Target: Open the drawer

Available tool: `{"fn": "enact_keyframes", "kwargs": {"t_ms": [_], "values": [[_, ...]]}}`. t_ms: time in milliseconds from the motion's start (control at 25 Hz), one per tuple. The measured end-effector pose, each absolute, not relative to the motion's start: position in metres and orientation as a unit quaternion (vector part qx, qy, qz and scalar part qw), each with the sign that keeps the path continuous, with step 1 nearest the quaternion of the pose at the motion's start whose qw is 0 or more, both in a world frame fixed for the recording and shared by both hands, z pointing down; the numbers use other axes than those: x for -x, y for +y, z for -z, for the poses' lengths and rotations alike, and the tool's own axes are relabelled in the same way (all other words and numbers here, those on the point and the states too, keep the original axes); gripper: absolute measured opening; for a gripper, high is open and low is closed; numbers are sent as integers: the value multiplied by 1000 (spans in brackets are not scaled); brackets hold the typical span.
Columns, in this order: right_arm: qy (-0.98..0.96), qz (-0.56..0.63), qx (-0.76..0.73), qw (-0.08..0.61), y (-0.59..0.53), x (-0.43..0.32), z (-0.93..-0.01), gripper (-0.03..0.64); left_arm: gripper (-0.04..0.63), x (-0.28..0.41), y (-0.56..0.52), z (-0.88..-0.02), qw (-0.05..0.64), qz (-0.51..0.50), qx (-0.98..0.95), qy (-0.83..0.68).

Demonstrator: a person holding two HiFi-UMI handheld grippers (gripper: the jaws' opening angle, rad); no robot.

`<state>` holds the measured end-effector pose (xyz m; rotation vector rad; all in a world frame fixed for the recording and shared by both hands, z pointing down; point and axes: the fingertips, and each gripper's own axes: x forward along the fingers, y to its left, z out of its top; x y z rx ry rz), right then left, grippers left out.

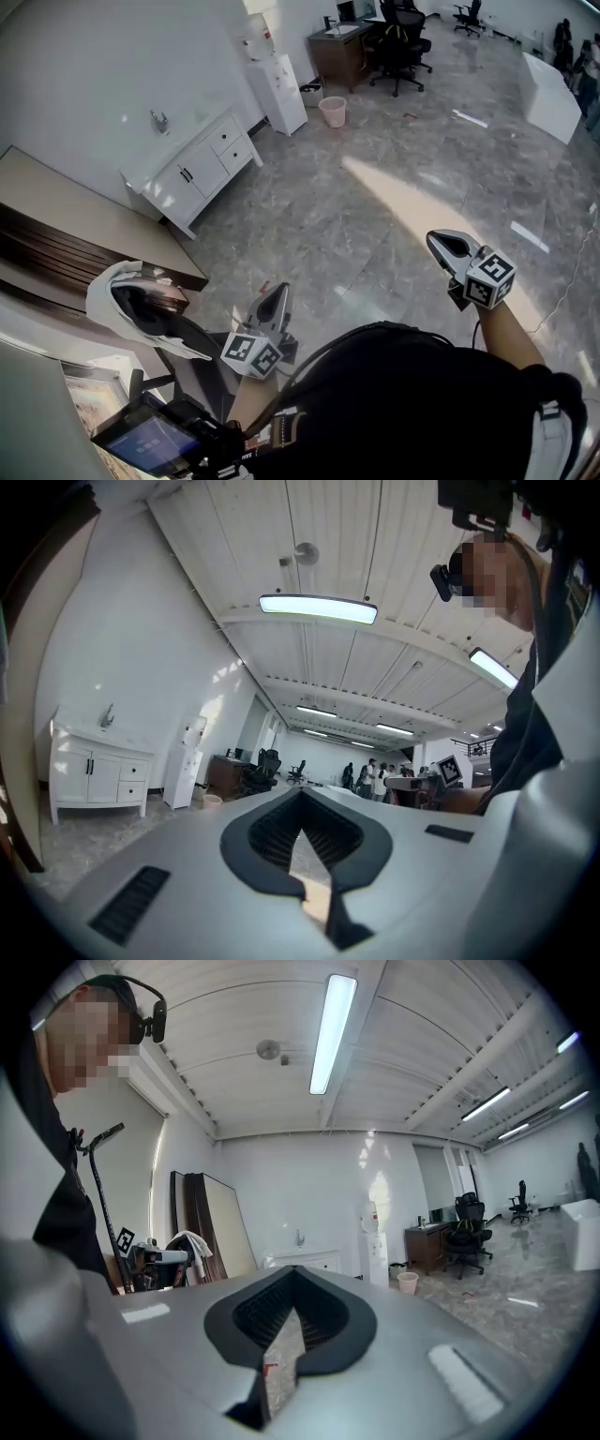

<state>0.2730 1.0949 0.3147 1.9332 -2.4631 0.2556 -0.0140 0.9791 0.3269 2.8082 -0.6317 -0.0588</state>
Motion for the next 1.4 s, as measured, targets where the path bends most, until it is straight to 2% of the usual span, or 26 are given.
{"fn": "enact_keyframes", "kwargs": {"t_ms": [160, 360, 640, 1080, 1400], "values": [[-793, -85, -603, 17, 1062, -264, -324, -6, -9, 25, 949, -336, 142, 21, -962, -233], [-800, -87, -593, 1, 1025, -284, -327, -6, -9, 7, 925, -347, 149, 18, -958, -246], [-828, -82, -554, -1, 964, -353, -331, -6, -9, -57, 885, -340, 134, 23, -948, -288], [-873, -70, -483, 11, 873, -486, -306, -6, -9, -196, 839, -314, 134, 43, -926, -349], [-883, -85, -462, 8, 827, -522, -324, -6, -9, -223, 806, -326, 143, 28, -914, -380]]}}
